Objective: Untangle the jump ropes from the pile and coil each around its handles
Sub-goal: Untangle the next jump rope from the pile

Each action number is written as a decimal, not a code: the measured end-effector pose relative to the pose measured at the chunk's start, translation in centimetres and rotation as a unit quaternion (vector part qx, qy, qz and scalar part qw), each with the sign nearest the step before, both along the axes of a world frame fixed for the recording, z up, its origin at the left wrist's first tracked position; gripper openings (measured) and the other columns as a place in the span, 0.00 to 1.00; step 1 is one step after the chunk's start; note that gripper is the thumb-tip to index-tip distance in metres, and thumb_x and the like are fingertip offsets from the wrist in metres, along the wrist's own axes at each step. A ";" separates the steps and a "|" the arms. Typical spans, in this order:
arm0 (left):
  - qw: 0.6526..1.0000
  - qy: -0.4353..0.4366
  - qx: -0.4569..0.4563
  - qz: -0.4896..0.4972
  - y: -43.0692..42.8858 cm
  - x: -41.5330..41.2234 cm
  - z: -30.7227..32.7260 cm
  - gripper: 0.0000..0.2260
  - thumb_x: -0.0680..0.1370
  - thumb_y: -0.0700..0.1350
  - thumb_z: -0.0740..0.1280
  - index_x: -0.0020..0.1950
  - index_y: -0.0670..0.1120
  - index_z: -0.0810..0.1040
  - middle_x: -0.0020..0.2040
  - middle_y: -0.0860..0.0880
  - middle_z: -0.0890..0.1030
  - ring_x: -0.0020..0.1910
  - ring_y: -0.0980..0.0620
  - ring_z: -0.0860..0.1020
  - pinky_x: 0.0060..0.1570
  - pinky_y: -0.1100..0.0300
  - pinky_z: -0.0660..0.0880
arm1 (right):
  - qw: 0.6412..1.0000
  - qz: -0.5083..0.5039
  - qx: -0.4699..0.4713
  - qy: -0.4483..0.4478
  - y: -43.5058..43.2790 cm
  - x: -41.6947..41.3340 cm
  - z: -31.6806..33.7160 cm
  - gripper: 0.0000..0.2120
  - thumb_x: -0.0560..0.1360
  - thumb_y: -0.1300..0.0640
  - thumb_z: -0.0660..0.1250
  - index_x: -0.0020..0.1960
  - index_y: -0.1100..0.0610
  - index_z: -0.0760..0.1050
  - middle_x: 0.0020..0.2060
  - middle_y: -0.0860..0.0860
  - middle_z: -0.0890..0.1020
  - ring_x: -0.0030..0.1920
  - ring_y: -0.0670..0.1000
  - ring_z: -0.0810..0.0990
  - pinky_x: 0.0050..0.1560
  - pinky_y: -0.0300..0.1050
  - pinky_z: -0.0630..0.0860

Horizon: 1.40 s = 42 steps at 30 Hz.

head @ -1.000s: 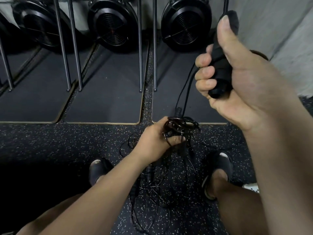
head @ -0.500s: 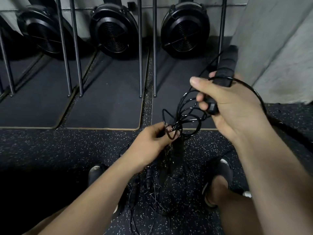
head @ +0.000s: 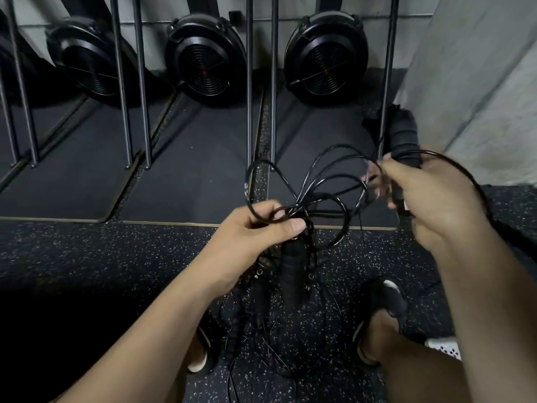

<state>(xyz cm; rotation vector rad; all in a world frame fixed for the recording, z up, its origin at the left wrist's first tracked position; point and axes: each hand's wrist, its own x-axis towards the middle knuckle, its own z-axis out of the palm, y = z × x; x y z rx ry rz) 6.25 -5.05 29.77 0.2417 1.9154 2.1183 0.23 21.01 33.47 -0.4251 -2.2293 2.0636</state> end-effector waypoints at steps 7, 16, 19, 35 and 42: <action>0.999 -0.004 0.033 0.034 -0.1 0.3 2.1 0.20 0.77 0.48 0.74 0.46 0.32 0.71 0.41 0.39 0.74 0.45 0.46 0.74 0.50 0.49 0.69 | 0.958 0.117 -0.236 -0.115 -1.8 1.4 0.7 0.05 0.77 0.58 0.73 0.44 0.58 0.83 0.39 0.53 0.87 0.33 0.45 0.82 0.29 0.34 0.77; 0.996 -0.029 0.037 0.070 0.2 0.5 2.8 0.15 0.72 0.49 0.69 0.44 0.36 0.72 0.44 0.39 0.72 0.47 0.44 0.73 0.54 0.43 0.67 | 0.902 0.201 -0.343 -0.168 -4.8 3.2 1.3 0.11 0.74 0.61 0.71 0.35 0.55 0.87 0.38 0.52 0.86 0.32 0.44 0.84 0.32 0.34 0.81; 0.988 -0.076 0.048 0.126 0.2 0.2 2.4 0.18 0.72 0.53 0.71 0.51 0.39 0.79 0.51 0.42 0.80 0.53 0.42 0.79 0.58 0.40 0.75 | 0.899 0.207 -0.351 -0.161 -5.3 3.9 1.3 0.04 0.64 0.58 0.80 0.37 0.56 0.86 0.40 0.55 0.87 0.35 0.47 0.86 0.32 0.38 0.82; 0.943 -0.040 -0.091 0.317 0.2 1.2 1.1 0.10 0.77 0.54 0.72 0.55 0.52 0.78 0.51 0.50 0.85 0.50 0.50 0.83 0.60 0.43 0.79 | 0.958 0.149 -0.242 0.038 -9.2 7.5 0.3 0.18 0.70 0.68 0.75 0.57 0.63 0.73 0.45 0.61 0.88 0.45 0.56 0.88 0.47 0.45 0.84; 0.972 -0.015 -0.043 0.230 -0.1 2.6 1.6 0.10 0.84 0.38 0.64 0.49 0.44 0.84 0.47 0.42 0.86 0.48 0.51 0.82 0.53 0.55 0.79 | 0.977 0.105 -0.155 0.102 -10.5 8.9 0.6 0.14 0.74 0.74 0.75 0.52 0.64 0.72 0.43 0.60 0.88 0.43 0.57 0.89 0.49 0.45 0.85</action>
